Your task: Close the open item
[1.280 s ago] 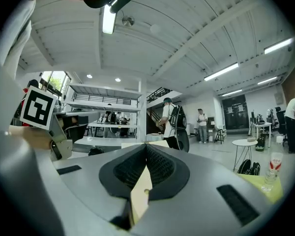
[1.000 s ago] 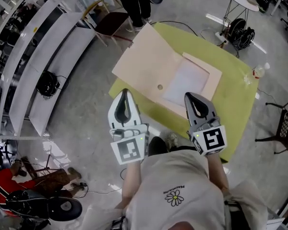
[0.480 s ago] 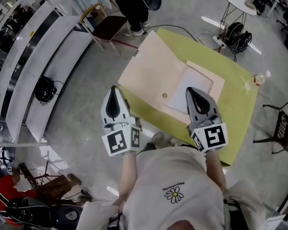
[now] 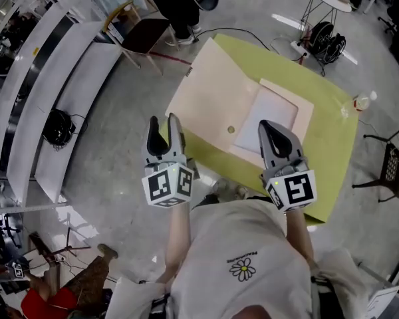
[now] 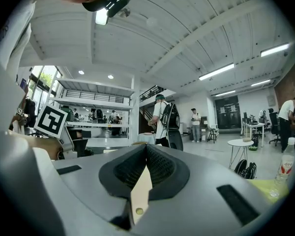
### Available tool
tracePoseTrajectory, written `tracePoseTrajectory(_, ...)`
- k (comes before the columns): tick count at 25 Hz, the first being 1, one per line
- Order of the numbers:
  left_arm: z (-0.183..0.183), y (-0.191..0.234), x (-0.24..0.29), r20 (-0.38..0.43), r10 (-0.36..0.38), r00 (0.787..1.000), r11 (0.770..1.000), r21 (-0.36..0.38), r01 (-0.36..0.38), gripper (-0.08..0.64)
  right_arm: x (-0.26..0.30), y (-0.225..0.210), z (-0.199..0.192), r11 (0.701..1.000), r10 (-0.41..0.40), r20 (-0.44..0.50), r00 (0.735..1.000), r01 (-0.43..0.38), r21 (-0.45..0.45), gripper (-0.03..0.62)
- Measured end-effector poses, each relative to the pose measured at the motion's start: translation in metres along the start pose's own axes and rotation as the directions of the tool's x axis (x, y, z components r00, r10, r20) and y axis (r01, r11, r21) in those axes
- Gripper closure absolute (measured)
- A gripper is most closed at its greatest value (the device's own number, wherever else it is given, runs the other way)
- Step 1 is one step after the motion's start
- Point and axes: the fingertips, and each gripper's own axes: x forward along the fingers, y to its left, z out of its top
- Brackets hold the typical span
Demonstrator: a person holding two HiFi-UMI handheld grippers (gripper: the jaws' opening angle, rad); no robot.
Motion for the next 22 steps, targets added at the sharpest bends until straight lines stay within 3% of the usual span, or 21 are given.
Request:
tracePoseTrajectory(3, -0.025, 0.012, 0.009, -0.046, -0.003, 0.999, 0.991, -0.134, -0.003, 0.276, -0.001, -0.001, -0.004, 1.0, -0.022, -0.018, 1.0, 0.022, 0.0, 0.58)
tracePoseTrajectory(7, -0.068, 0.028, 0.019, -0.128, 0.01, 0.992, 0.95, -0.309, -0.049, 0.212, -0.003, -0.007, -0.013, 0.998, -0.054, -0.047, 0.997, 0.055, 0.005, 0.58)
tracePoseTrajectory(13, -0.111, 0.018, 0.03, -0.201, -0.131, 0.971, 0.914, -0.404, 0.039, 0.206, -0.012, -0.013, -0.027, 0.994, -0.108, -0.096, 0.99, 0.109, 0.013, 0.58)
tracePoseTrajectory(16, -0.124, 0.009, 0.036, -0.222, -0.213, 0.951, 0.894, -0.438, 0.098, 0.207, -0.017, -0.017, -0.033, 0.99, -0.141, -0.121, 0.983, 0.144, 0.015, 0.58)
tracePoseTrajectory(19, -0.145, 0.011, 0.039, -0.246, -0.259, 0.934, 0.859, -0.5, 0.106, 0.207, -0.024, -0.022, -0.052, 0.985, -0.164, -0.172, 0.972, 0.169, 0.019, 0.58)
tracePoseTrajectory(22, -0.165, 0.009, 0.035, -0.288, -0.318, 0.903, 0.837, -0.532, 0.125, 0.239, -0.036, -0.023, -0.068, 0.981, -0.184, -0.22, 0.958, 0.192, 0.014, 0.58)
